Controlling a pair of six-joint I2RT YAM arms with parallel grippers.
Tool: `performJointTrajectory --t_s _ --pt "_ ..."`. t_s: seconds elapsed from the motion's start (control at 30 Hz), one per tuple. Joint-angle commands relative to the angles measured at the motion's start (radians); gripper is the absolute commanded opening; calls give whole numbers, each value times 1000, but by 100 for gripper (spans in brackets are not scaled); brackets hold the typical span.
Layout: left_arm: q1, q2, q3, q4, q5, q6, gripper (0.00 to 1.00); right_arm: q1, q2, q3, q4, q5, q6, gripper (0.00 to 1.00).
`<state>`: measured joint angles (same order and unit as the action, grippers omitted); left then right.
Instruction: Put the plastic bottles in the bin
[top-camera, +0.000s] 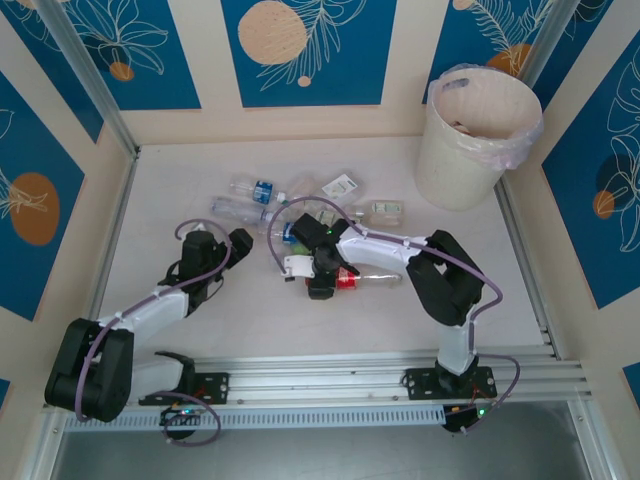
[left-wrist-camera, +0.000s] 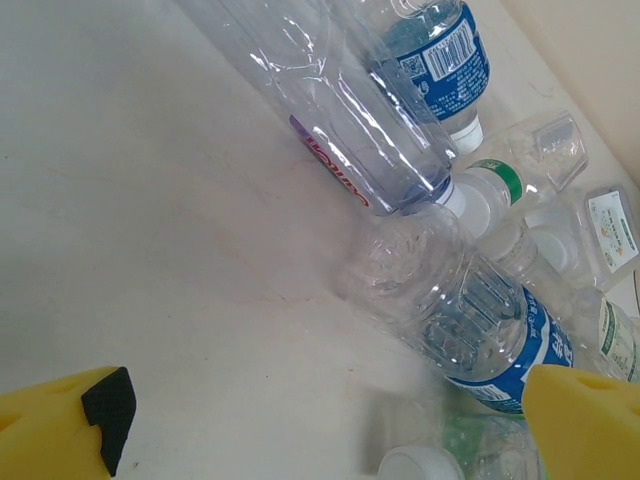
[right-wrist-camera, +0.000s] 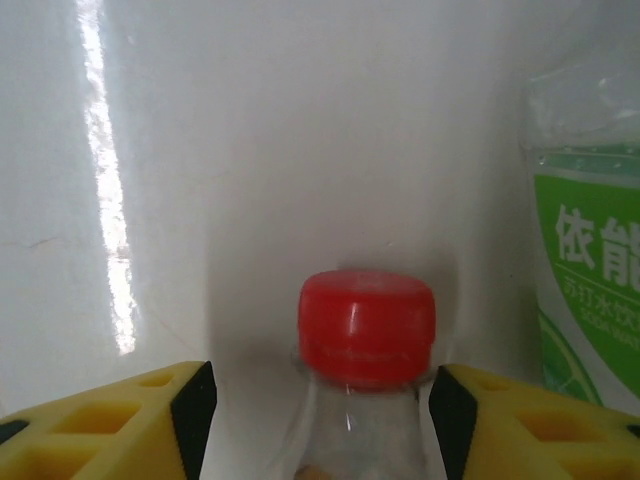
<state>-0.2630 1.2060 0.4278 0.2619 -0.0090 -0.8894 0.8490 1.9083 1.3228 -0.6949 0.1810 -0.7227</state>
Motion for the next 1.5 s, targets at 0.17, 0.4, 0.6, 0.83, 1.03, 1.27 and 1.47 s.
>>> performJointTrajectory --t_s 0.17,0.4,0.6,0.83,1.03,1.27,1.47 --pt "17 -1 -11 -13 -20 -9 100 10 32 -27 59 67 -39 51" --pt "18 16 -6 -7 -11 -17 100 34 10 -80 139 97 -70 36" --pt "19 24 -2 -3 -11 -20 100 39 -98 -148 190 72 -79 17" --pt "19 39 11 -1 -1 -22 100 18 -216 -204 222 84 -100 0" --pt "19 41 22 6 20 -10 100 -59 -371 -198 199 -60 -2 0" --pt "19 28 1 248 225 66 100 -251 -627 -254 311 -258 173 0" --pt "15 30 37 291 336 101 100 -447 -819 -363 527 -287 407 0"
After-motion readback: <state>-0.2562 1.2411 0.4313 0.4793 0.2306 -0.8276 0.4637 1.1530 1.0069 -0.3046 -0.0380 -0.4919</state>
